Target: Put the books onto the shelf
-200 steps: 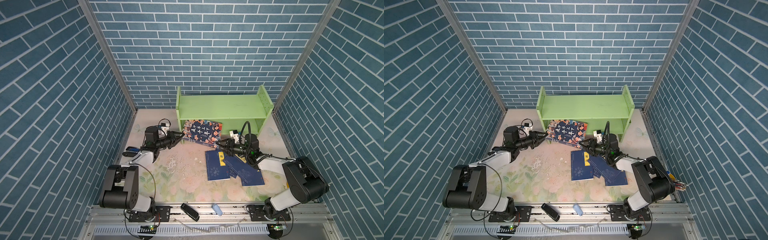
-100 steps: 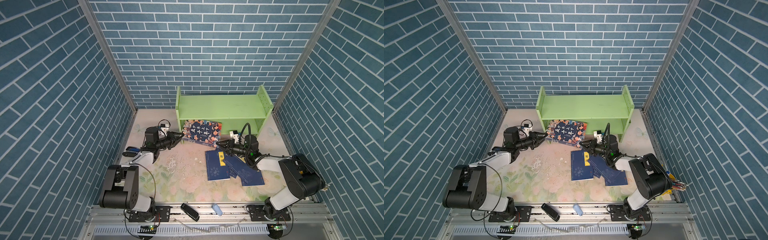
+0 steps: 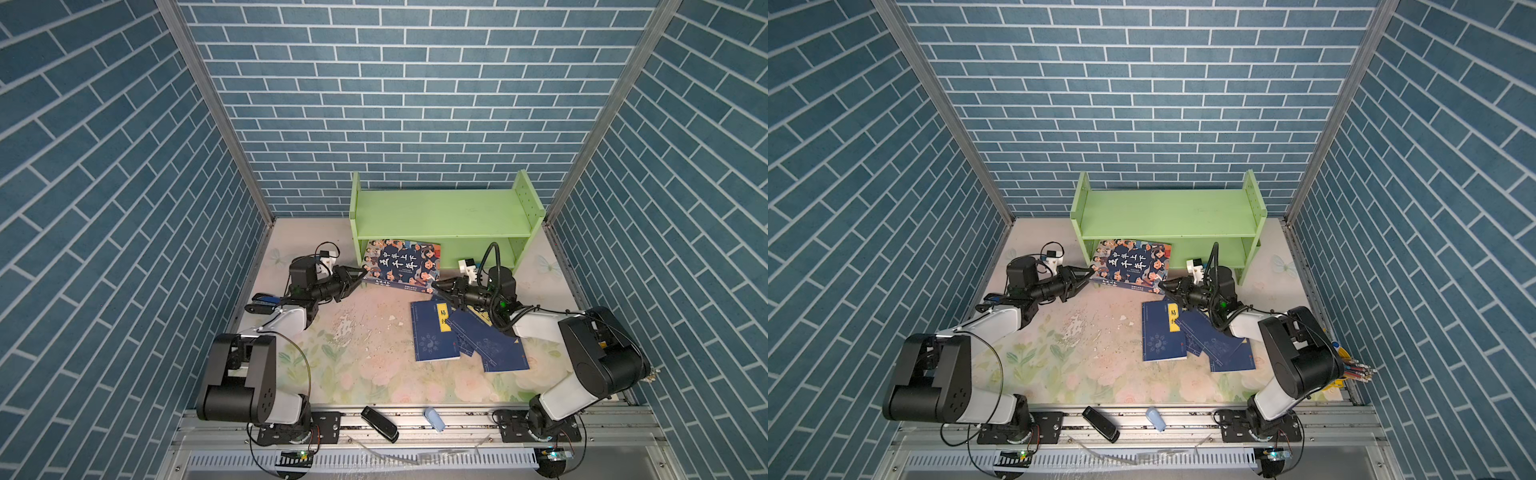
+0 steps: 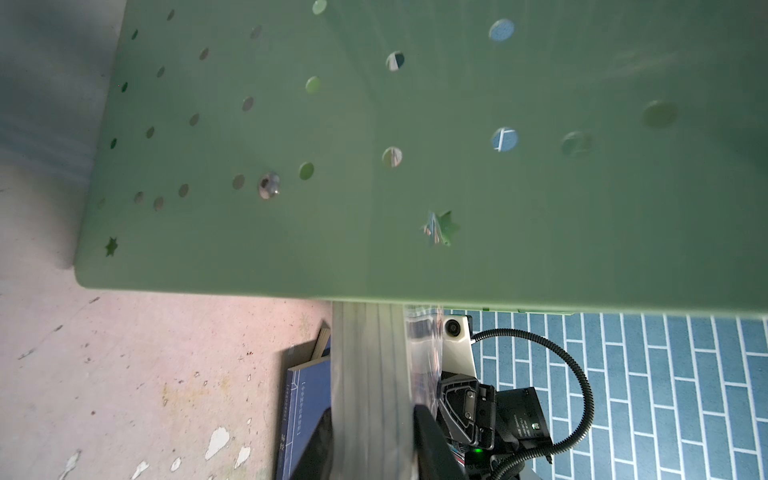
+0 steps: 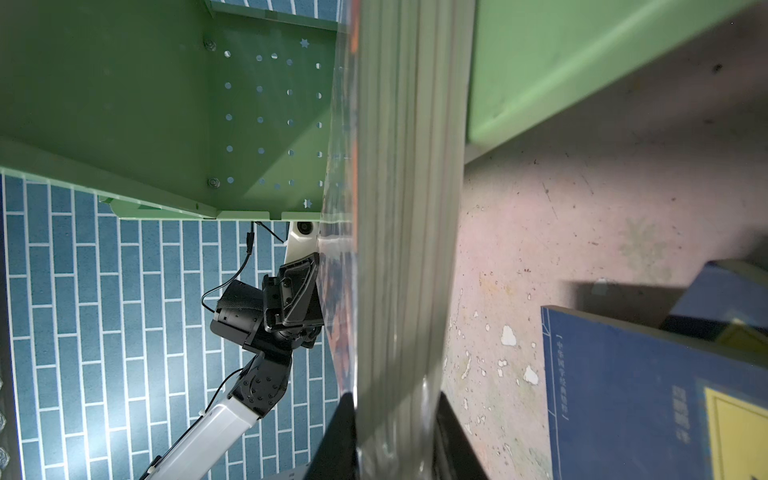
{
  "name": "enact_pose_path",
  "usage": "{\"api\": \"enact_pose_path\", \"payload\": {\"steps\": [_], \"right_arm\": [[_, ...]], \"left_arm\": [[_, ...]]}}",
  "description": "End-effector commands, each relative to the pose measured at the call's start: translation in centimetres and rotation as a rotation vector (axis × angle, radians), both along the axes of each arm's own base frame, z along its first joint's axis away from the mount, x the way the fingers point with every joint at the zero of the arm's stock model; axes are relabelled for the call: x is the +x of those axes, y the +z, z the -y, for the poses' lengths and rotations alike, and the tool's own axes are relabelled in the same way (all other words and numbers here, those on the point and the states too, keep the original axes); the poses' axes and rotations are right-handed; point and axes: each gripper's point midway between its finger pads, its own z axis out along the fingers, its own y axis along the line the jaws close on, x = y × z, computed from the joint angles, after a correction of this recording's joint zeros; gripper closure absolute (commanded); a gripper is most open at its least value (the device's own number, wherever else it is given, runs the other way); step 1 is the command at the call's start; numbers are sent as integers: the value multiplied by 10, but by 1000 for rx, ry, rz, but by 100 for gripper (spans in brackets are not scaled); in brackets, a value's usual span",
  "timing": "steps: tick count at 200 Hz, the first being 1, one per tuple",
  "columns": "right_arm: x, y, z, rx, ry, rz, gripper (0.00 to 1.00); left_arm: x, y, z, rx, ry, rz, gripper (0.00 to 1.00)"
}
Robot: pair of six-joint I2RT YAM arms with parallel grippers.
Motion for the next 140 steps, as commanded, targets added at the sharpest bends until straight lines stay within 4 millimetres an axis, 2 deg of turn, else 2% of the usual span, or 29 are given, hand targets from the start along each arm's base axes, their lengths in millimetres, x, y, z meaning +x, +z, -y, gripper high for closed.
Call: {"api": "enact_pose_path", "payload": {"steps": [1,26,86,114,131,135,140], "right_arm": [[16,39,1,13,-31,183,100],[22,43,5,18,-49,201,100],[34,52,10,52,-82,228,100],[40,53,11,71,-88,231,100],[44,54,11,90,-94,231,100],[46,55,11,95,-97,233,100],[47,55,12,100,-98,232,100]], "left_arm": [[-5,3,-1,37,-8,57,88],[-6,4,1,36,-13,61,78],[-11,10,2,62,-37,68,38],[-15,9,1,104,-52,62,35],[-22,-2,-2,157,-62,34,35],[-19,6,-3,169,-63,56,35],[-20,5,-4,184,-66,52,35]]}}
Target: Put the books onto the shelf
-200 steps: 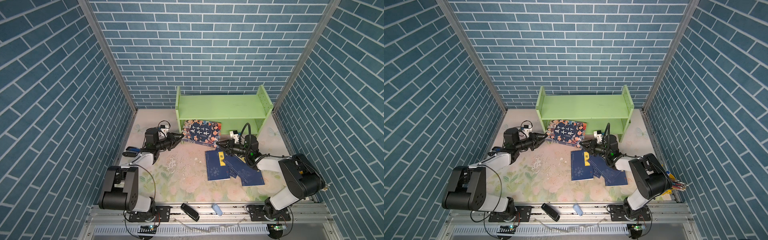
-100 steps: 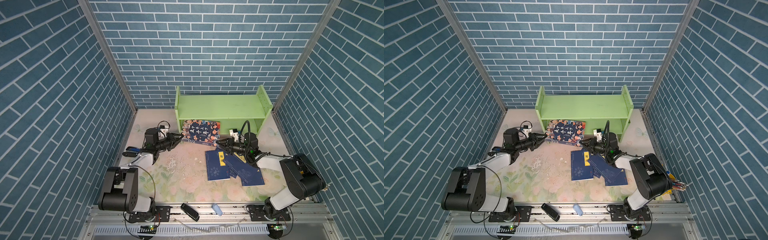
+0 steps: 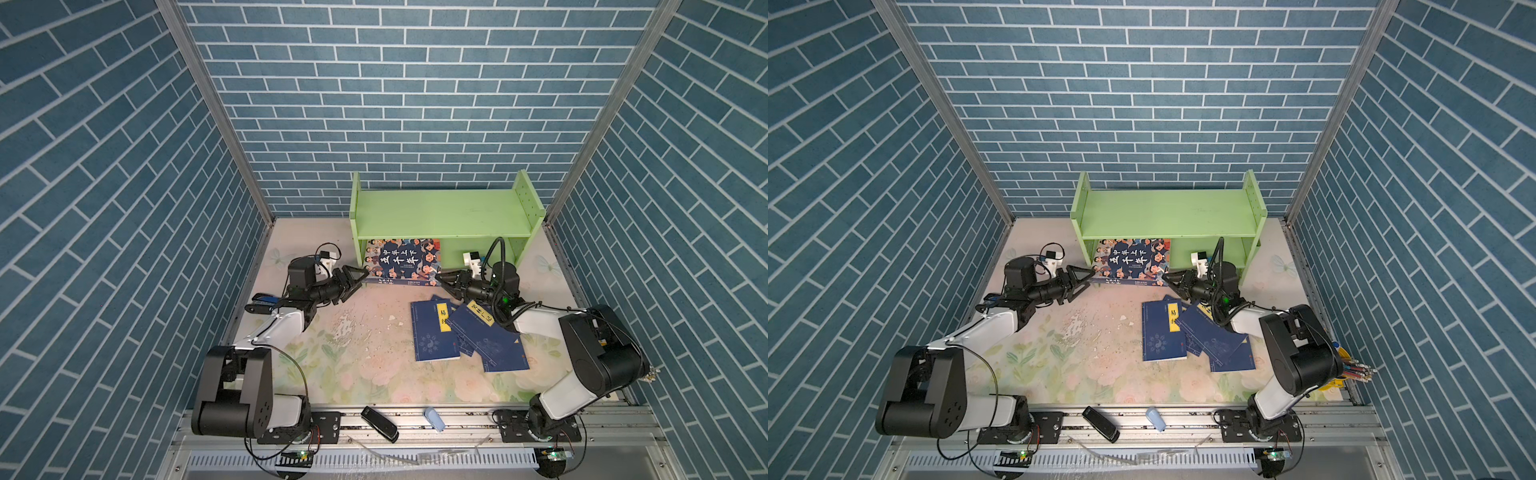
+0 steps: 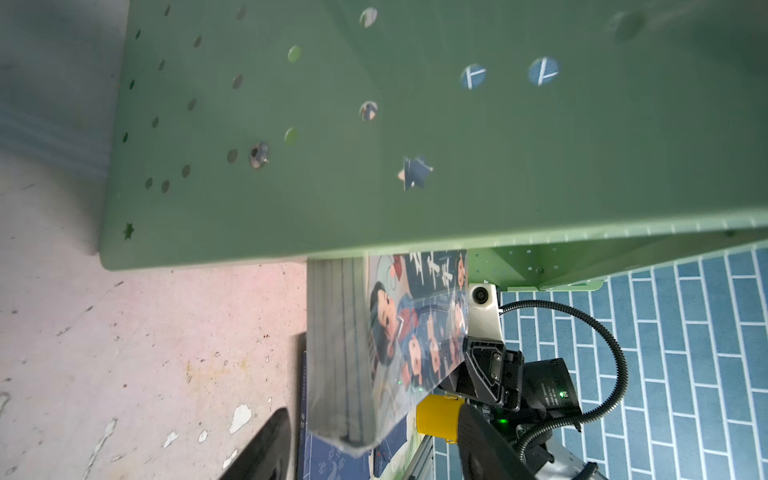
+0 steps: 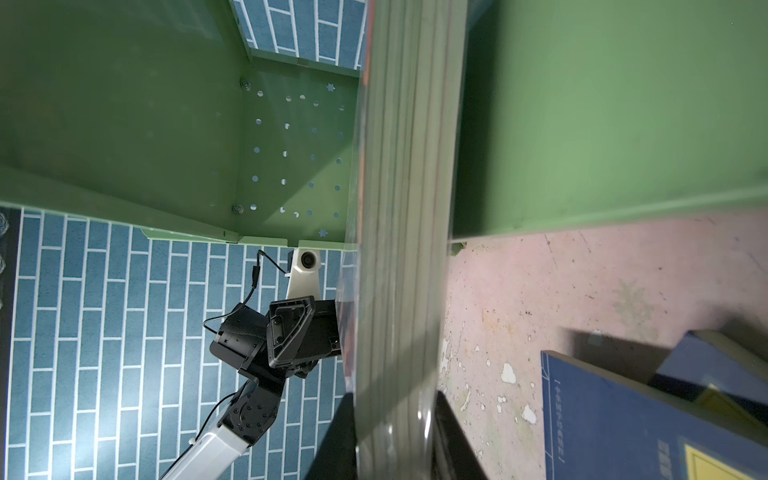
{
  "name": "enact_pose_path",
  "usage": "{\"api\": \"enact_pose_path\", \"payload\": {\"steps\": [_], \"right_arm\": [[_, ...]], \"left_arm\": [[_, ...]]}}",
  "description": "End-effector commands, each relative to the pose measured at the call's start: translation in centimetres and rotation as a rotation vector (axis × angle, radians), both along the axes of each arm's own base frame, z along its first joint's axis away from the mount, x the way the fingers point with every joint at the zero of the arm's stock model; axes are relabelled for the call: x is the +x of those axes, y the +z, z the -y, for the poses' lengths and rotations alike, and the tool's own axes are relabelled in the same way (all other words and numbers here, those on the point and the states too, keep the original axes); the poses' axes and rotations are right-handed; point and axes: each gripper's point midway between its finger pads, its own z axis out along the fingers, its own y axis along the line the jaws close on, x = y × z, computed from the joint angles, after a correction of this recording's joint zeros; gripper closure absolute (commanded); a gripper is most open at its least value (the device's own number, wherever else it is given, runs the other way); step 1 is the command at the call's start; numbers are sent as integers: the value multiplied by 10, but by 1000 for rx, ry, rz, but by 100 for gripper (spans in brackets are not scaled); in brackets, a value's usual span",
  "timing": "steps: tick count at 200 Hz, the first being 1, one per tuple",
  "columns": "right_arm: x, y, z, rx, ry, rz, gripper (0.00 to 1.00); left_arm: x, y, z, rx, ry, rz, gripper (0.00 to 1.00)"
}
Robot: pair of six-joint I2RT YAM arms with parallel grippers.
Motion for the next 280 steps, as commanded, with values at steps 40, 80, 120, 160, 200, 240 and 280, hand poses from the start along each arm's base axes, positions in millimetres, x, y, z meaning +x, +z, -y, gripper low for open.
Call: {"api": "enact_pose_path", "payload": {"steps": [40,80,120,160,200,240,280], "right_arm": [[30,43,1,97,-48,150,100],[35,43,-1,94,-39,147,100],[42,40,-2,92,-41,140,100],[51,42,-7,95,-25,135,99],[54,43,-7,93,-25,136,87],[48,38,-5,87,-26,120,65],[43,35,-2,66,-28,105,51]], "left_arm": [[-7,9,-5,147,-45,49,40],[-9,8,-8,189,-46,55,47],[-7,8,-8,186,-45,59,59],[-7,7,-8,185,-42,64,60],[-6,8,-8,186,-39,72,54],[-2,5,-10,201,-27,69,51],[-3,-2,-17,274,-21,69,52]]}}
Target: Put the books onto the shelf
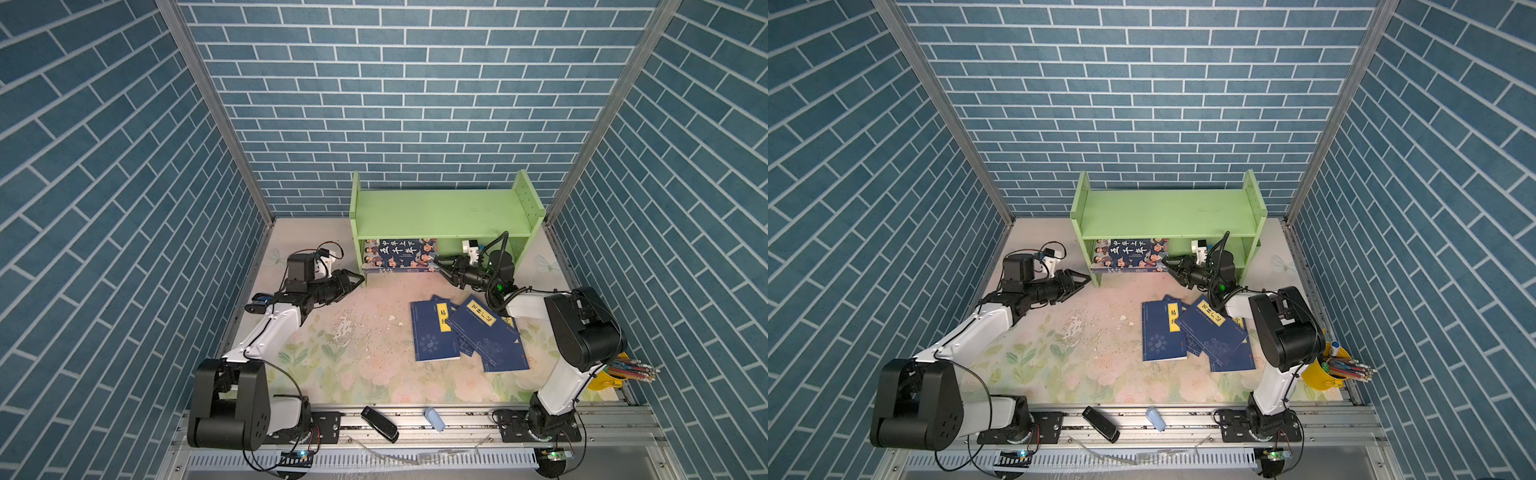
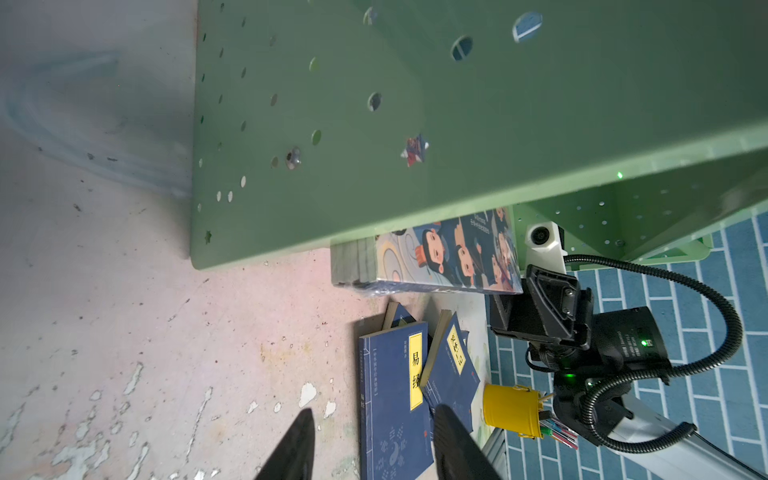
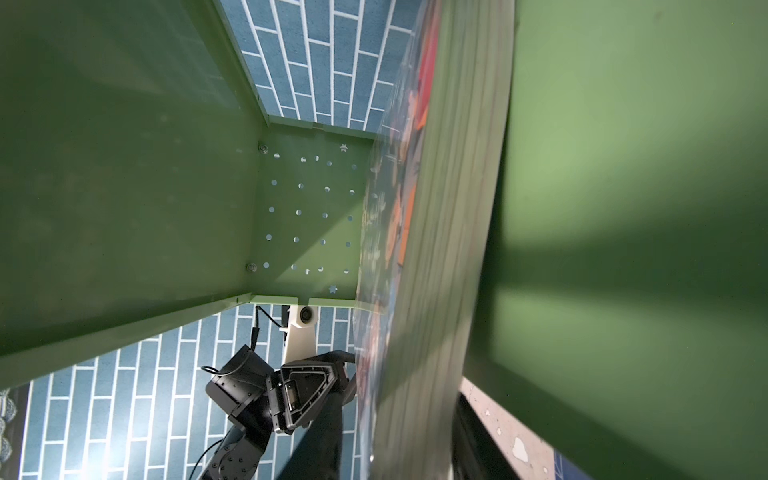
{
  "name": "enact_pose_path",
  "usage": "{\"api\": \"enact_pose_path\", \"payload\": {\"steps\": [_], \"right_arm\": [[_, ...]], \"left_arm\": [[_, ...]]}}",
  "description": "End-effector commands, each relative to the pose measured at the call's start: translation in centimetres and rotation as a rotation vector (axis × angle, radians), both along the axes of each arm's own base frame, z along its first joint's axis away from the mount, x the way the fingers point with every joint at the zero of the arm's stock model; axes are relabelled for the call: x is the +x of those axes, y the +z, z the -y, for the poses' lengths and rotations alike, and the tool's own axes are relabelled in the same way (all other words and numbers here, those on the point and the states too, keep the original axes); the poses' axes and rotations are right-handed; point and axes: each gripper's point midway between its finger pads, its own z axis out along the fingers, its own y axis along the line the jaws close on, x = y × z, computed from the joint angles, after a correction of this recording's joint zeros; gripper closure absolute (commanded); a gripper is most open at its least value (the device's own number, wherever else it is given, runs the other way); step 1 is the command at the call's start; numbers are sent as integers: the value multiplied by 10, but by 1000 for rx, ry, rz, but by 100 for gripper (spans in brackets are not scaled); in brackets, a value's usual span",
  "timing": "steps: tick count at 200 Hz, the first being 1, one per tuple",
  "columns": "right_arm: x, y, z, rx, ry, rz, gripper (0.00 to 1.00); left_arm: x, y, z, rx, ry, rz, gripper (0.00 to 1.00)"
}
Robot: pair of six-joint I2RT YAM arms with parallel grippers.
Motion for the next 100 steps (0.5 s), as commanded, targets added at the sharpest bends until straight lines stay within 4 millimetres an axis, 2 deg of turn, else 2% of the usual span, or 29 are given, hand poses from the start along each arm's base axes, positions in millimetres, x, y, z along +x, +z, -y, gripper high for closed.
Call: {"api": "enact_pose_path", "payload": {"steps": [1,51,73,100], "right_arm": [[-2,29,2,25,1,93,51],[-5,20,9,-56,-16,72,43],[-11,12,16,-143,-31,63,43],[-19,13,24,-216,-41,76,45]], "left_arm": [[3,1,-3,57,-3,28,52],[3,2,-7,115,-14,57,53],[5,3,-9,155,-31,84,56],[9,8,-9,204,-75,142,57]]}}
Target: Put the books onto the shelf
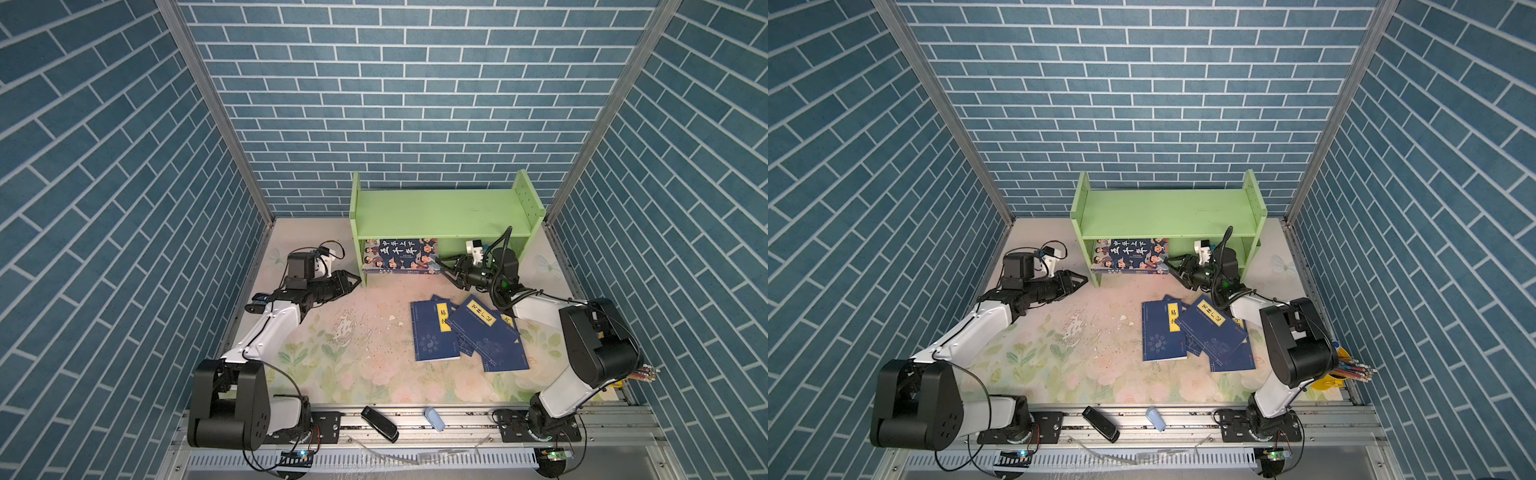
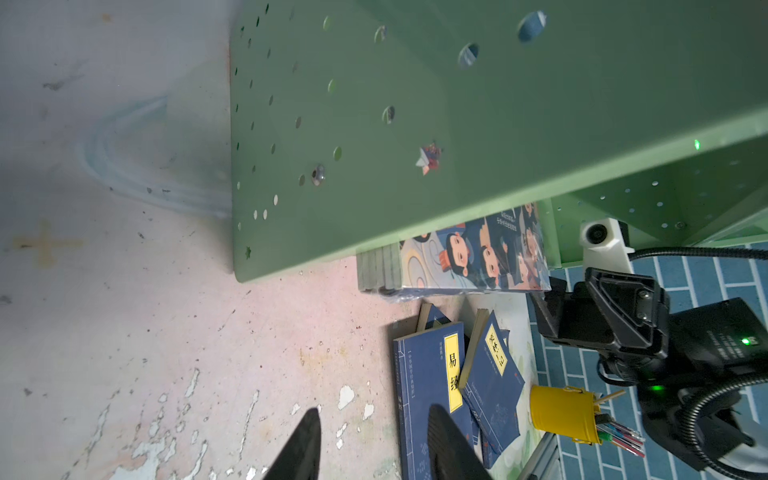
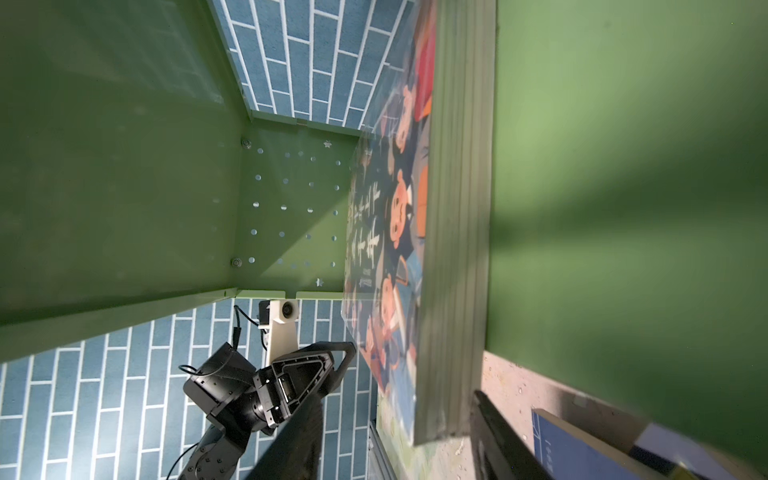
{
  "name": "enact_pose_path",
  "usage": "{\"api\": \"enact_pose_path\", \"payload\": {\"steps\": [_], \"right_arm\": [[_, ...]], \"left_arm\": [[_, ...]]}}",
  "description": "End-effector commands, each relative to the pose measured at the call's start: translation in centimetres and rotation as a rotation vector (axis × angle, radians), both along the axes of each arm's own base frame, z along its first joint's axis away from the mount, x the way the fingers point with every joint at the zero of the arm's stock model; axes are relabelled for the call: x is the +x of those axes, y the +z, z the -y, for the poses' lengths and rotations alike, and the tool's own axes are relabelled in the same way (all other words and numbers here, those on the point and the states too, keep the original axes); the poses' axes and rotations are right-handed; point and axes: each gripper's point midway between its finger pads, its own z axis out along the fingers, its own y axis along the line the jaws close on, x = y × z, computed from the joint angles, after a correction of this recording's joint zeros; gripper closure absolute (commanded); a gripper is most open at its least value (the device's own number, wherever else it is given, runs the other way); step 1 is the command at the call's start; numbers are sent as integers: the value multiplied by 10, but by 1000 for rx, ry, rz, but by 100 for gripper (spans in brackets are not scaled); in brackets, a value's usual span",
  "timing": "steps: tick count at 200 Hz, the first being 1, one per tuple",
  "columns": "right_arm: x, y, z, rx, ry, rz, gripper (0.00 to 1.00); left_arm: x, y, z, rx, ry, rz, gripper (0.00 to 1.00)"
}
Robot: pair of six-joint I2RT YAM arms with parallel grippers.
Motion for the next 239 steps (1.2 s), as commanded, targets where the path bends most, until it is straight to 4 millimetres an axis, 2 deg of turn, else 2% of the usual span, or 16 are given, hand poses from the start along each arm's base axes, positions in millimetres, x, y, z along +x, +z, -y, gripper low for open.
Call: {"api": "enact_pose_path", "payload": {"steps": [1,14,60,87,136,239], "right_arm": [[-6,4,10,-102,-9,72,45],[-10,3,12,-122,-2,72,49],[-27,1,13,-134,30,59,77],[-36,4,10,-129,54,66,84],[-37,3,-6,-115,104,62,86],[-23,-2,-22,-67,116,51,86]], "left_arm": [[5,8,-1,75,-54,75,57],[6,9,0,96,-79,101,58],[3,4,11,128,-165,165,60],[5,-2,11,154,-154,181,60],[19,-7,2,210,-97,197,61],[29,-13,12,242,-113,251,59]]}}
